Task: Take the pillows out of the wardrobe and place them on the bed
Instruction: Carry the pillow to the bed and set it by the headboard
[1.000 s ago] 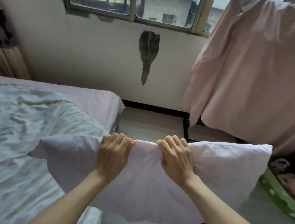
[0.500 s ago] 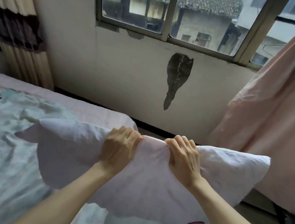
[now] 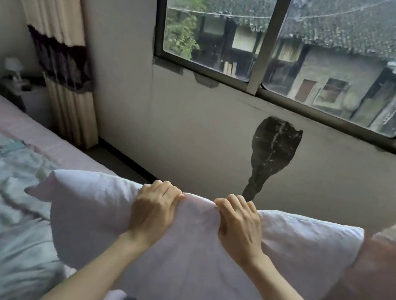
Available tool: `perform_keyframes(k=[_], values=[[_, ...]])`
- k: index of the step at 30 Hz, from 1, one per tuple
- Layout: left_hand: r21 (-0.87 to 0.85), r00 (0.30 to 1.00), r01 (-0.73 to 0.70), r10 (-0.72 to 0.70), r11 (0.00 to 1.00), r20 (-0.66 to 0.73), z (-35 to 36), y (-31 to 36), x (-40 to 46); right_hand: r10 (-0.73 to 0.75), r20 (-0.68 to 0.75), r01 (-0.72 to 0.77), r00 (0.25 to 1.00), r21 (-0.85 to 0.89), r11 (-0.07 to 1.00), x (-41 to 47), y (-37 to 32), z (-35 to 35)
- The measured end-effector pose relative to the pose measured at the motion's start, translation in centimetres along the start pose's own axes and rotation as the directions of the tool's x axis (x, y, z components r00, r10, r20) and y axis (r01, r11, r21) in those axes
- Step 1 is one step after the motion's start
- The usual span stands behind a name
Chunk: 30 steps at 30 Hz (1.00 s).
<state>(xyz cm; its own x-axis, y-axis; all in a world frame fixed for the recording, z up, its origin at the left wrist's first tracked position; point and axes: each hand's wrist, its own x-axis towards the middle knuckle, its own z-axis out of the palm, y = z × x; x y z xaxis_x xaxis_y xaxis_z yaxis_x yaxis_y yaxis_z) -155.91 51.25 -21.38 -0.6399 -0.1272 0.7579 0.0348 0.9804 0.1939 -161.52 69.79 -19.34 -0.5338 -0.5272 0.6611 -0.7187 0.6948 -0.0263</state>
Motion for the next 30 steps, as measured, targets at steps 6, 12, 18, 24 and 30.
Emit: perform_keyframes(k=[6,12,18,24,30], values=[[0.066,0.976,0.217,-0.218,0.974,0.021,8.2,-0.4,6.5,-0.14,0.055,0.134,0.989,0.1,0.986,8.9,8.8,7.0],[0.145,0.931,0.363,-0.364,0.921,-0.021,14.6,-5.7,11.7,-0.297,0.047,0.281,0.954,0.219,0.934,18.2,12.5,16.1],[0.245,0.897,0.442,-0.429,0.863,-0.107,21.9,-15.1,17.3,-0.378,0.066,0.333,0.924,0.349,0.876,28.3,13.1,28.0],[0.354,0.85,0.526,-0.466,0.773,-0.244,24.6,-26.9,24.6,-0.495,0.006,0.428,0.869,0.494,0.757,41.6,9.5,38.1],[0.426,0.811,0.583,-0.463,0.691,-0.358,24.8,-34.8,29.8,-0.614,-0.043,0.522,0.788,0.574,0.631,51.9,5.5,44.5]])
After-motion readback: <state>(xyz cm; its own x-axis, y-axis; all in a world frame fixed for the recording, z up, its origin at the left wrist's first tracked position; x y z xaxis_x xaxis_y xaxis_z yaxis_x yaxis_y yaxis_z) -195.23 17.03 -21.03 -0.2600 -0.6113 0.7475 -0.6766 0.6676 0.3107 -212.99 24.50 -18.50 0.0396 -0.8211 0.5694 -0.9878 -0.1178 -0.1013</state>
